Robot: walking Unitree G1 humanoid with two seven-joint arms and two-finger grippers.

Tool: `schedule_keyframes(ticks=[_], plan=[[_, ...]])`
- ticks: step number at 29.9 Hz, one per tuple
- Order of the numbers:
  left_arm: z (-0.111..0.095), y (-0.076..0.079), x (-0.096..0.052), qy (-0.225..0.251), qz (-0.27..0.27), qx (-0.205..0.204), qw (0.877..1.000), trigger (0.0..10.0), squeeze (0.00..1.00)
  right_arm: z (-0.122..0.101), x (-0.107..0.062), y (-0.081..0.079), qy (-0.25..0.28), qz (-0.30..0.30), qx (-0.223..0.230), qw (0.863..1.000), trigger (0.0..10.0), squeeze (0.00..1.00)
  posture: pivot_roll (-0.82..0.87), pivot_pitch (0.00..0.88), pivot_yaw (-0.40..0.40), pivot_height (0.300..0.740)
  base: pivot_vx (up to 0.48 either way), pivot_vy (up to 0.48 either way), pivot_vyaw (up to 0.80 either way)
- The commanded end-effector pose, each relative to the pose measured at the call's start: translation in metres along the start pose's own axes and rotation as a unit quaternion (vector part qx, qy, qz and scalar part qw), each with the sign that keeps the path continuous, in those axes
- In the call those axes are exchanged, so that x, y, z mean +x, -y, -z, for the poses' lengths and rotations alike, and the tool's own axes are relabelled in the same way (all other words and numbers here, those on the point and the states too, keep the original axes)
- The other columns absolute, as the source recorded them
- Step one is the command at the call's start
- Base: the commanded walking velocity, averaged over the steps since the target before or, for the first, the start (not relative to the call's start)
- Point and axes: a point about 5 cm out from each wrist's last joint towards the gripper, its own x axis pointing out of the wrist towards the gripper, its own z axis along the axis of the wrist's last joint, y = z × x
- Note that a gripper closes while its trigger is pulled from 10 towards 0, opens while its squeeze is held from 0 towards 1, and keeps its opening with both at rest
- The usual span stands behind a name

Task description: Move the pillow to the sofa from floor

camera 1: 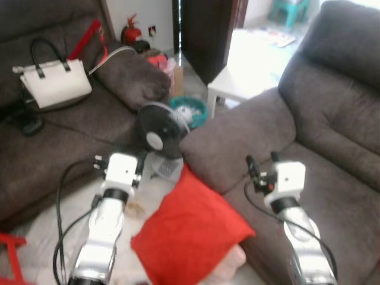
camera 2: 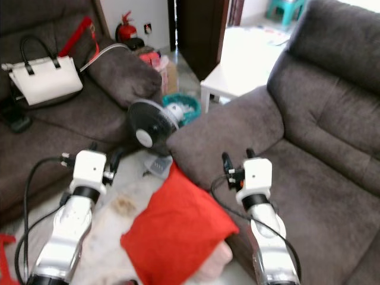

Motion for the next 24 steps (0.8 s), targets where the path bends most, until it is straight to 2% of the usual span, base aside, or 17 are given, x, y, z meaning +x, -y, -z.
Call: schedule_keyframes(ticks=[1, 24], plan=[[0.0031, -0.0056, -0.0017, -0.008, -0.009, 0.008, 1.0, 10.0, 0.0, 0.0011, 0.0004, -0.0055, -0.002, -0.009, 0.004, 1.0, 10.0, 0.0, 0.14, 0.103, -0.023, 0.74, 0.0, -0.439, 0.58], [0.0047, -0.0044, -0.0024, -0.011, -0.005, 0.003, 1.0, 10.0, 0.0, 0.0023, -0.0006, -0.006, -0.003, -0.011, 0.011, 1.0, 10.0, 0.0, 0.14, 0.105, -0.023, 0.74, 0.0, -0.011, 0.0]])
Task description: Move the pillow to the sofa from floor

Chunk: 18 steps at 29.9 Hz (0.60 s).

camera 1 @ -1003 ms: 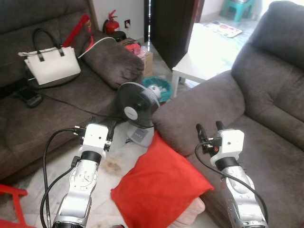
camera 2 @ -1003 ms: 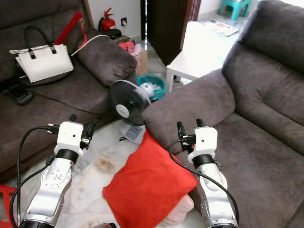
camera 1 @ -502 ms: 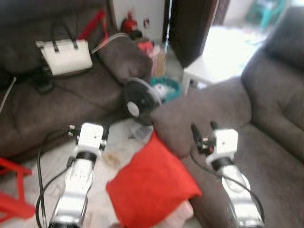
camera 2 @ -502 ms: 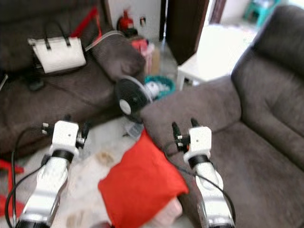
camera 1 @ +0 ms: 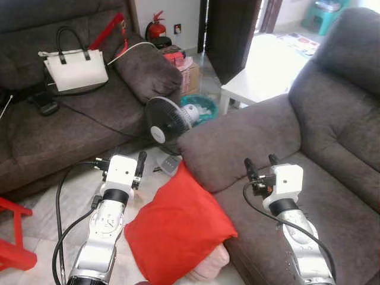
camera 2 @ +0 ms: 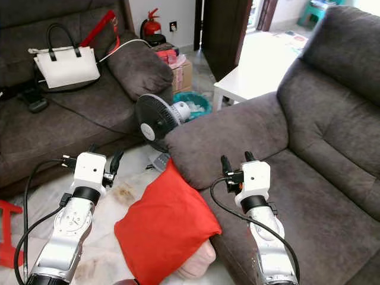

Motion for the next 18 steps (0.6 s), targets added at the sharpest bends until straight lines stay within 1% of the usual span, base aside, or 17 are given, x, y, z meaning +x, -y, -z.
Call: schedule_keyframes(ticks=[1, 7, 9, 10, 14, 18], plan=[[0.003, 0.0, -0.002, -0.007, 0.004, -0.003, 1.0, 10.0, 0.0, 0.0, -0.001, 0.0, 0.001, 0.002, 0.002, 1.0, 10.0, 0.0, 0.14, 0.105, -0.023, 0.74, 0.0, 0.0, 0.0], [0.006, 0.0, -0.002, -0.012, 0.005, -0.002, 1.0, 10.0, 0.0, 0.005, -0.003, 0.001, -0.004, 0.007, 0.007, 1.0, 10.0, 0.0, 0.15, 0.105, -0.021, 0.74, 0.0, 0.0, 0.0], [0.005, -0.001, -0.003, -0.007, 0.0, 0.002, 1.0, 10.0, 0.0, 0.004, -0.003, 0.002, -0.002, 0.017, 0.023, 1.0, 10.0, 0.0, 0.14, 0.105, -0.02, 0.74, 0.0, 0.0, 0.0], [0.005, -0.001, -0.003, -0.007, 0.0, 0.002, 1.0, 10.0, 0.0, 0.004, -0.003, 0.002, -0.002, 0.017, 0.023, 1.0, 10.0, 0.0, 0.14, 0.105, -0.02, 0.74, 0.0, 0.0, 0.0], [-0.003, -0.007, -0.004, 0.015, -0.022, -0.003, 1.0, 10.0, 0.0, -0.002, -0.004, 0.007, 0.018, 0.047, 0.06, 0.997, 10.0, 0.0, 0.14, 0.103, -0.017, 0.74, 0.0, 0.0, 0.0], [-0.007, -0.012, -0.003, 0.026, -0.034, -0.002, 0.999, 10.0, 0.0, -0.005, -0.004, 0.006, 0.026, 0.047, 0.062, 0.997, 10.0, 0.0, 0.14, 0.099, -0.017, 0.74, 0.0, 0.0, 0.0]])
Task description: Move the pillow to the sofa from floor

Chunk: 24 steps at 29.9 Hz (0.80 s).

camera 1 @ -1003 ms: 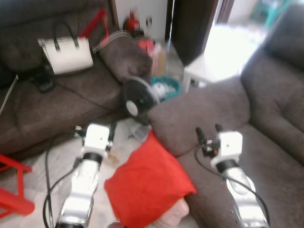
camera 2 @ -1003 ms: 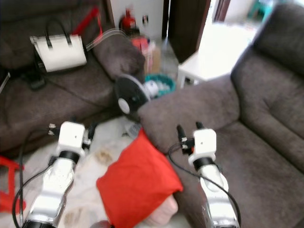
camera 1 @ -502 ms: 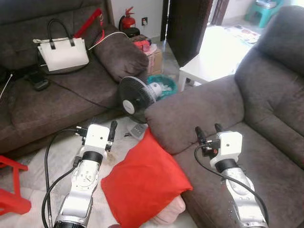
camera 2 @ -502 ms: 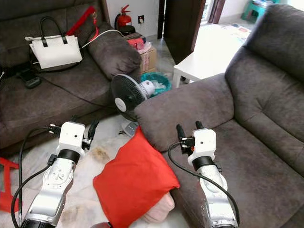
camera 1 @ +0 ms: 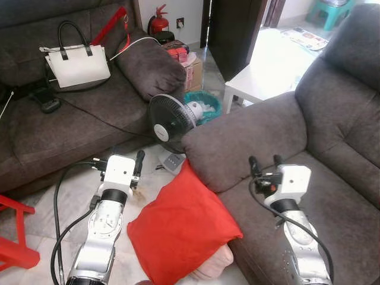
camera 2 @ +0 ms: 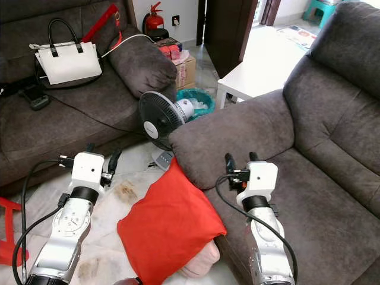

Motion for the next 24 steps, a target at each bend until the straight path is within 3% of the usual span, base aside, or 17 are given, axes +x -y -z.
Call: schedule_keyframes(ticks=[1, 20, 24], plan=[[-0.0042, -0.0053, -0.0009, 0.012, -0.014, -0.002, 1.0, 10.0, 0.0, -0.0044, -0.0016, 0.0004, 0.011, 0.004, 0.004, 1.0, 10.0, 0.0, 0.14, 0.099, -0.017, 0.74, 0.0, 0.0, 0.0], [-0.0025, -0.0022, -0.0005, 0.012, -0.004, -0.005, 1.0, 10.0, 0.0, -0.0034, 0.0008, -0.0009, 0.003, 0.002, -0.002, 1.0, 10.0, 0.0, 0.14, 0.078, -0.012, 0.74, 0.0, 0.0, 0.0], [-0.0023, -0.0017, -0.0002, 0.011, -0.003, -0.005, 1.0, 10.0, 0.0, -0.0034, 0.0014, -0.0013, 0.002, -0.001, -0.006, 1.0, 10.0, 0.0, 0.14, 0.082, -0.013, 0.72, 0.0, 0.0, 0.0]])
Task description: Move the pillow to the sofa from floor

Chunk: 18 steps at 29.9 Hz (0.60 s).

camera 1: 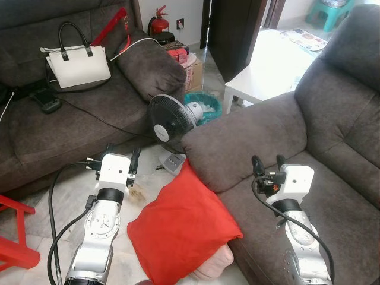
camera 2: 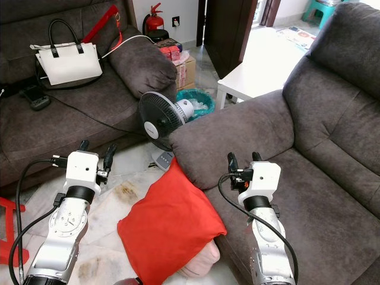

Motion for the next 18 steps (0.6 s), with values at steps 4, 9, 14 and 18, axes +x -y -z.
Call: schedule_keyframes(ticks=[4, 9, 14, 18], plan=[[0.0005, 0.0016, -0.0001, -0.001, 0.006, -0.003, 1.0, 10.0, 0.0, -0.0024, 0.0008, -0.0007, 0.003, -0.004, -0.008, 1.0, 10.0, 0.0, 0.14, 0.087, -0.015, 0.72, 0.0, 0.0, 0.0], [0.0011, 0.0019, 0.0002, -0.004, 0.006, -0.003, 1.0, 10.0, 0.0, -0.0017, 0.0005, -0.0008, 0.0, -0.005, -0.012, 1.0, 10.0, 0.0, 0.14, 0.091, -0.017, 0.72, 0.0, 0.0, 0.0], [0.0022, 0.0029, 0.0, -0.006, 0.006, -0.004, 1.0, 10.0, 0.0, -0.0015, 0.0018, -0.0012, -0.004, -0.007, -0.011, 1.0, 10.0, 0.0, 0.14, 0.095, -0.019, 0.705, 0.0, 0.0, 0.0], [0.0024, 0.0033, 0.0001, -0.007, 0.006, -0.005, 1.0, 10.0, 0.0, -0.0014, 0.0022, -0.0013, -0.005, -0.007, -0.01, 1.0, 10.0, 0.0, 0.14, 0.097, -0.019, 0.685, 0.0, 0.0, 0.0]])
